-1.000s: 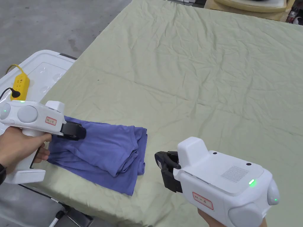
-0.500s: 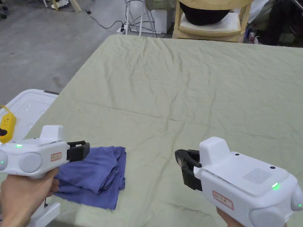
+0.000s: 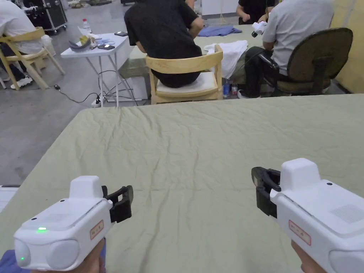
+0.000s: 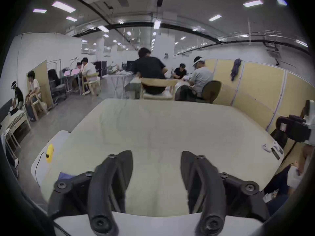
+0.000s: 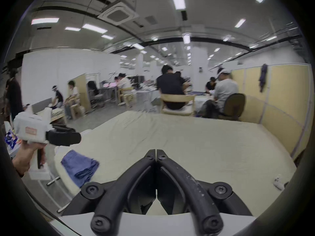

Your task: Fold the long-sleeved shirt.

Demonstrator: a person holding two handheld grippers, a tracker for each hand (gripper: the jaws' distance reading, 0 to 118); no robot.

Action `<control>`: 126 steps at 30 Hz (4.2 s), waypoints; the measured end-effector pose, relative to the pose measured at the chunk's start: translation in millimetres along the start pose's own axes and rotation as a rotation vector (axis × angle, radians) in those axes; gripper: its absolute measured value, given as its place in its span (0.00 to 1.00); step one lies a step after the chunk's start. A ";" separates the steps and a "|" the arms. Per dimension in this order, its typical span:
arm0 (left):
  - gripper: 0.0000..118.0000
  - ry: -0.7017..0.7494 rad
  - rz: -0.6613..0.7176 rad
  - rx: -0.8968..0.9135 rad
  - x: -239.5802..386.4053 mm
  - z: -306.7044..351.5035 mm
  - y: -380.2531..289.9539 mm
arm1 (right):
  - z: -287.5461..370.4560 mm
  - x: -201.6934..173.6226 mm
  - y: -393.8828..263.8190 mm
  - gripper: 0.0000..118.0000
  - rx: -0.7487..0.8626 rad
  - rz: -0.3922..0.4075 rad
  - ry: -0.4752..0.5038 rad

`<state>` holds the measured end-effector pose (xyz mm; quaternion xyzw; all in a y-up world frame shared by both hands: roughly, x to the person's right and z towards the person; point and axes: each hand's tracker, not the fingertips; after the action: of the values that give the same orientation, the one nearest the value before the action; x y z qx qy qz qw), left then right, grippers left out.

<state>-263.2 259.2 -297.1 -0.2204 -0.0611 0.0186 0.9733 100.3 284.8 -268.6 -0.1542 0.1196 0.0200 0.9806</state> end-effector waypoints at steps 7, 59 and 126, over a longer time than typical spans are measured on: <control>0.03 -0.036 -0.064 0.101 56.8 -1.3 47.5 | 16.4 45.2 30.0 0.00 0.060 -0.011 -0.142; 1.00 0.086 -0.007 0.200 67.0 -8.5 118.6 | -3.5 94.9 96.9 1.00 0.103 -0.050 -0.211; 1.00 0.070 -0.003 0.151 55.1 -20.6 105.2 | -12.2 93.7 86.3 1.00 0.078 -0.028 -0.216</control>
<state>-206.9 348.9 -354.9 -0.1466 -0.0259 0.0139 0.9888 181.9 363.4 -328.1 -0.1147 0.0120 0.0183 0.9932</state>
